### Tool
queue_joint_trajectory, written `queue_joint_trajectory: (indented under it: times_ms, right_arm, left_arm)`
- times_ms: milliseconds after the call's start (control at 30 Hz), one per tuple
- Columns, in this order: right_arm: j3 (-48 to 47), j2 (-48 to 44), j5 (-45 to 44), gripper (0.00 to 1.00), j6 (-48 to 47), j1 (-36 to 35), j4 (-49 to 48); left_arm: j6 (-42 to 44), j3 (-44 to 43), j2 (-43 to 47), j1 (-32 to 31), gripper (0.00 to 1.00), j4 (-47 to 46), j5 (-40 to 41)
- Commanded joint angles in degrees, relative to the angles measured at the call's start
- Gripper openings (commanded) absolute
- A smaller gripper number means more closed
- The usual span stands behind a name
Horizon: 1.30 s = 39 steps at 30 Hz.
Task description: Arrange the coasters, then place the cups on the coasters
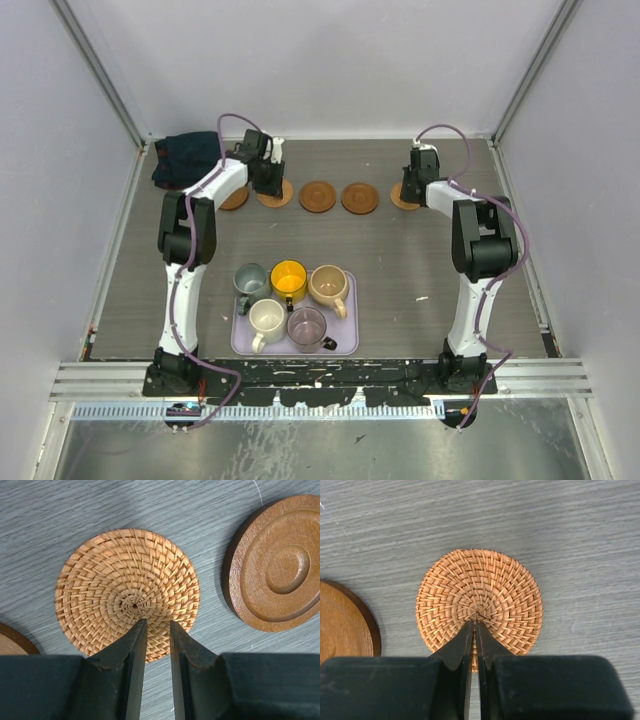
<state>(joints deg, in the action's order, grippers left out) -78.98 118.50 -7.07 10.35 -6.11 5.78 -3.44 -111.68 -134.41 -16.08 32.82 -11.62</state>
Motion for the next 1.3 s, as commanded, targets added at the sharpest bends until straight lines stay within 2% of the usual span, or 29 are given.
queue_joint_trajectory:
  times_ms: [0, 400, 733, 833, 1000, 1267]
  right_arm:
    - [3.17, -1.78, 1.07, 0.12, 0.91, -0.46, 4.82]
    - [3.3, -2.82, 1.51, 0.14, 1.0, -1.32, 4.85]
    - [4.02, -3.93, -1.33, 0.15, 1.95, -3.12, 5.39]
    - [3.31, -3.85, -2.07, 0.16, 1.81, -3.1, 5.42]
    - [1.02, -4.55, -3.61, 0.17, 0.74, -3.05, 5.82]
    - [-2.73, -7.51, -4.37, 0.21, -1.82, -3.1, 5.06]
  left_arm:
    - [-0.28, 2.85, 1.36, 0.24, 0.27, 3.08, 2.95]
    - [-1.1, 8.86, 3.87, 1.02, 0.25, 0.47, 2.82]
    - [-1.74, 5.7, 3.48, 0.99, 0.27, 0.85, 1.68]
    - [-1.74, 6.04, 4.29, 1.01, 0.29, 0.29, 1.53]
    - [-2.47, 6.33, 6.22, 0.98, 0.38, -2.47, 1.12]
    - [-3.27, 4.26, 10.88, 1.04, 0.44, -4.86, -0.11]
